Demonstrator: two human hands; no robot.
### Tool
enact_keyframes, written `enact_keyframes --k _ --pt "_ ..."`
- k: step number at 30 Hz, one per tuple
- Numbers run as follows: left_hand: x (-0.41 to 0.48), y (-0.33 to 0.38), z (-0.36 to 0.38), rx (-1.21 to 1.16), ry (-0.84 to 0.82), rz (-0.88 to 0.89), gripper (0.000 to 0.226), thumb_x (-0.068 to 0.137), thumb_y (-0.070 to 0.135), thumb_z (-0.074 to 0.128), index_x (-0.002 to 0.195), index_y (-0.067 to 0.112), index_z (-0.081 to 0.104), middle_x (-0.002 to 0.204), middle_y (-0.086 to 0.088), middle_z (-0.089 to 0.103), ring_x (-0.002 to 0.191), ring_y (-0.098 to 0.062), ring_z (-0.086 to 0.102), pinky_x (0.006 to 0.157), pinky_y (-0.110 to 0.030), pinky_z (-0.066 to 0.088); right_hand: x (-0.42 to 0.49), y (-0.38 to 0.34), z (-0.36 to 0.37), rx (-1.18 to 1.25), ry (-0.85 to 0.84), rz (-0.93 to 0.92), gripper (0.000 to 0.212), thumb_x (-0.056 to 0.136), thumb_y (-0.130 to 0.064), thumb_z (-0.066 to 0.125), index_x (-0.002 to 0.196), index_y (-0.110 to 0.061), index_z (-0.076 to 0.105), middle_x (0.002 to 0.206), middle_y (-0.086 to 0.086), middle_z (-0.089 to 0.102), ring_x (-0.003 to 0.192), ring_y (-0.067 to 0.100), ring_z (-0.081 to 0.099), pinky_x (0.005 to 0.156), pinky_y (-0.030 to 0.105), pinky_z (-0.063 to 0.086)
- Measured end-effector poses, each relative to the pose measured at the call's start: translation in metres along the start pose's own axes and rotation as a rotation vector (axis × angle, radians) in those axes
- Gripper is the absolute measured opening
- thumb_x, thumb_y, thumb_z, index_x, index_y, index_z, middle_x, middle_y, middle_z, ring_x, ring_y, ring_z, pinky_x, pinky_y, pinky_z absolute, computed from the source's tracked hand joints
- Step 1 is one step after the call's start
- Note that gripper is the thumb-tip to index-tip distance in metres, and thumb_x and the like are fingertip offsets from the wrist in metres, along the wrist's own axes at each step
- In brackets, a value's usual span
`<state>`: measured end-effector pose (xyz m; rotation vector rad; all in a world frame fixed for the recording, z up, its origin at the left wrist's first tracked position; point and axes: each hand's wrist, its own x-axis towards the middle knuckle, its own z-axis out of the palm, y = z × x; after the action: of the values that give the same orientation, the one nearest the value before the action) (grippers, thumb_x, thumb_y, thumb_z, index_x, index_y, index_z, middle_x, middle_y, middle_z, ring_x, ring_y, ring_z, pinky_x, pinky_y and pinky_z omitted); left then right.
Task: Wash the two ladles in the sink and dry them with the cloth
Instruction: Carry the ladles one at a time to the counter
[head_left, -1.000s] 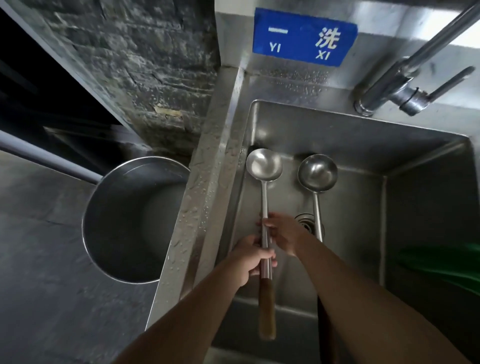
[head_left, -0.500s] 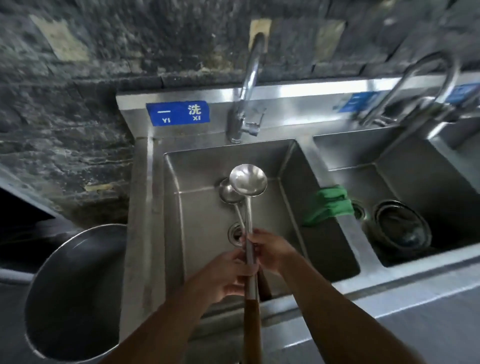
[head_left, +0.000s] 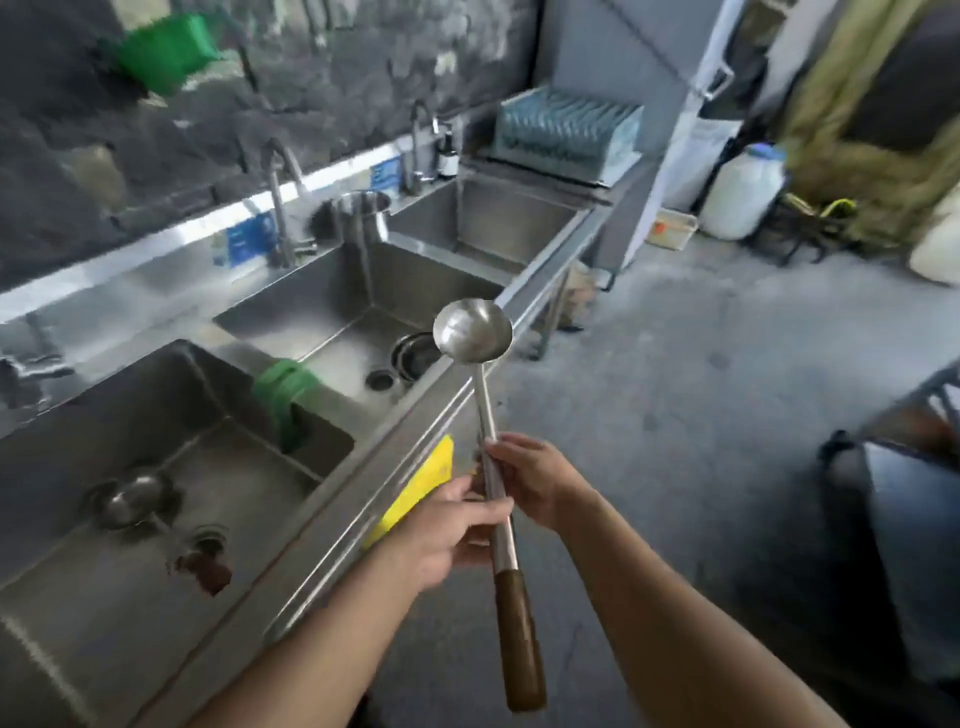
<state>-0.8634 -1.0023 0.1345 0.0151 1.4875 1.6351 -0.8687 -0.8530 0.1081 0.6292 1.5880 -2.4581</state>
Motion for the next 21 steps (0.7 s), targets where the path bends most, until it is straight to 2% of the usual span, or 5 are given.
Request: enact_keyframes --k 4,11,14,17,21 --pt "0.021 -0.004 0.108 0.145 -0.173 -0.022 0.016 0.088 0.008 0.066 0.099 0.017 0.058 0.071 0.000 0.057 0.055 -0.013 0.058 0.049 -0.026 0.050 -0.074 -0.023 -0.101 0.093 0.214 -0.131 0.014 0.093 -0.011 0.061 0.099 0.001 0.061 0.071 0.010 0.054 0.063 0.021 0.052 0.069 0.036 0.047" --pt "0.043 -0.028 0.284 0.391 -0.525 -0.076 0.016 0.089 0.005 0.065 0.099 0.015 0.057 0.070 0.001 0.058 0.054 -0.011 0.059 0.046 -0.023 0.048 -0.207 -0.039 -0.244 0.305 0.571 -0.336 0.014 0.095 -0.014 0.058 0.090 -0.003 0.064 0.070 0.009 0.055 0.060 0.019 0.056 0.070 0.039 0.050" --pt "0.058 -0.038 0.352 0.473 -0.651 -0.099 0.013 0.089 0.006 0.065 0.093 0.016 0.057 0.074 0.001 0.058 0.060 -0.011 0.058 0.049 -0.023 0.048 -0.255 -0.044 -0.295 0.372 0.707 -0.399 0.016 0.094 -0.018 0.060 0.089 -0.004 0.066 0.070 0.009 0.059 0.063 0.023 0.058 0.070 0.039 0.050" --pt "0.075 -0.050 0.419 0.548 -0.769 -0.140 0.014 0.089 0.009 0.066 0.092 0.017 0.056 0.075 0.000 0.058 0.064 -0.012 0.057 0.055 -0.027 0.050 -0.296 -0.049 -0.346 0.419 0.830 -0.441 0.009 0.094 -0.009 0.058 0.091 -0.004 0.065 0.078 0.011 0.060 0.068 0.022 0.058 0.069 0.035 0.051" --pt "0.100 -0.066 0.506 0.627 -0.924 -0.198 0.014 0.089 0.010 0.067 0.096 0.013 0.055 0.075 -0.001 0.060 0.066 -0.014 0.059 0.059 -0.031 0.053 -0.341 -0.057 -0.411 0.467 1.002 -0.478 0.017 0.096 -0.009 0.055 0.105 0.002 0.065 0.082 0.012 0.066 0.070 0.021 0.063 0.068 0.033 0.057"
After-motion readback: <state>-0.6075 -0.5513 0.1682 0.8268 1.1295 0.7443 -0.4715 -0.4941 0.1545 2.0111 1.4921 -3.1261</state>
